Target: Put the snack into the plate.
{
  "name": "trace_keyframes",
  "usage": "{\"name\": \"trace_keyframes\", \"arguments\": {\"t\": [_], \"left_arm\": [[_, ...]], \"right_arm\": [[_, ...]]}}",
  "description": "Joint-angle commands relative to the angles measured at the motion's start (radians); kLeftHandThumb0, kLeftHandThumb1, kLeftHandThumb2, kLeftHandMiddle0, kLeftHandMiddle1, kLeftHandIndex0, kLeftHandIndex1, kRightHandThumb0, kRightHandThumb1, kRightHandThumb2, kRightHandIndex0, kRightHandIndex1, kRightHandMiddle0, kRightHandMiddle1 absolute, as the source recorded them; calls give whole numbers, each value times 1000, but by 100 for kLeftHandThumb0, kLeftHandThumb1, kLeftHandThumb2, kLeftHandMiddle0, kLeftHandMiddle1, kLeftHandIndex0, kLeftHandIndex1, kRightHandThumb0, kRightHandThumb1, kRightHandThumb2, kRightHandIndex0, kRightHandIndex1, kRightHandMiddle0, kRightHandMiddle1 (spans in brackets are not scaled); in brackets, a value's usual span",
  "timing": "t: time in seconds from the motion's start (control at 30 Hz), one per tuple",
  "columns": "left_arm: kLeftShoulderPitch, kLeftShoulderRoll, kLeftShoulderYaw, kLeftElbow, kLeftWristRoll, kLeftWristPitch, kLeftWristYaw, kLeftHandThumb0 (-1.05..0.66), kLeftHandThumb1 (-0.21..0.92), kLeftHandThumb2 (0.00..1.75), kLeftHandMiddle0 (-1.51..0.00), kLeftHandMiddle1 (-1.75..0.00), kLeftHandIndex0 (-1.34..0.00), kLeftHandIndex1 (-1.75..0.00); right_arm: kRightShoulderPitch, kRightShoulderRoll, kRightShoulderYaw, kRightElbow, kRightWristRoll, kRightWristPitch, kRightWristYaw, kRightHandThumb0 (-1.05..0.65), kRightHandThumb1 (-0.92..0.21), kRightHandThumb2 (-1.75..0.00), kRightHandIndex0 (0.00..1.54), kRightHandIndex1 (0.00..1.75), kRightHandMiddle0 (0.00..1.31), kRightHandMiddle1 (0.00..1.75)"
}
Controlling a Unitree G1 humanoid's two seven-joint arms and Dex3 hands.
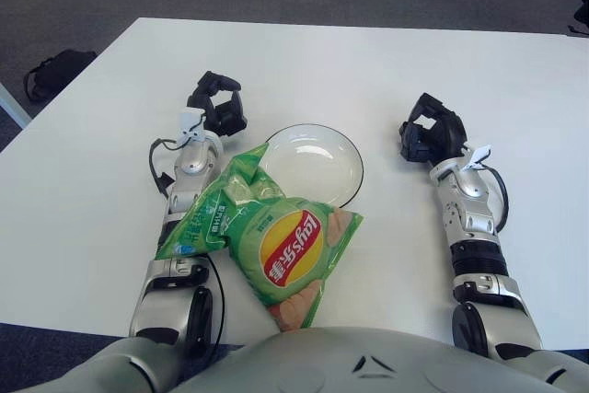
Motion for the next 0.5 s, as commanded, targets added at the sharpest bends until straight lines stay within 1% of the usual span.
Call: {"name": "trace_keyframes", "arguments": {"t": [0.0,0.07,0.13,0.2,0.23,0.27,0.33,0.37,0.4,0.43,0.47], "left_arm": [[-8,9,6,16,6,-15,0,-43,49,110,-117,-175,-48,-175],[-14,10,8,24,4,-17,1,-43,49,110,-117,-175,-48,-175],[-18,10,10,30,3,-18,4,-43,49,110,-117,-175,-48,-175],[-20,11,11,34,3,-18,5,-43,49,110,-117,-175,-48,-175],[-22,10,11,36,3,-18,6,-43,49,110,-117,-175,-48,-175],[-22,10,11,37,3,-18,7,-43,49,110,-117,-175,-48,-175],[-25,10,13,41,1,-19,8,-43,49,110,-117,-175,-48,-175],[-26,9,14,43,1,-19,8,-43,49,110,-117,-175,-48,-175],[-27,8,15,47,1,-20,10,-43,49,110,-117,-175,-48,-175],[-29,8,16,49,1,-21,12,-43,49,110,-117,-175,-48,-175],[-29,7,17,51,2,-21,14,-43,49,110,-117,-175,-48,-175]], "right_arm": [[52,19,-3,51,4,-23,-6,-53,-20,-146,127,175,71,175],[54,26,4,34,-4,-28,-19,-51,-25,-140,123,175,67,175],[60,29,13,7,-15,-27,-30,-48,-33,-130,112,175,60,175],[65,26,25,-18,-31,-25,-42,-46,-37,-124,106,175,57,175],[68,23,31,-29,-39,-24,-46,-45,-41,-119,99,175,53,175],[69,21,34,-35,-44,-24,-50,-44,-43,-117,96,175,52,175],[72,11,52,-76,-77,-15,-65,-43,-48,-110,88,175,48,175],[73,7,59,-91,-89,-11,-71,-35,-44,-115,84,175,47,173],[71,-3,71,-116,-112,-3,-78,-23,-38,-123,78,175,45,171],[69,-10,79,-131,-127,4,-84,-15,-35,-127,73,175,42,172],[66,-16,86,-149,-141,14,-89,-12,-34,-129,72,175,41,172]]}}
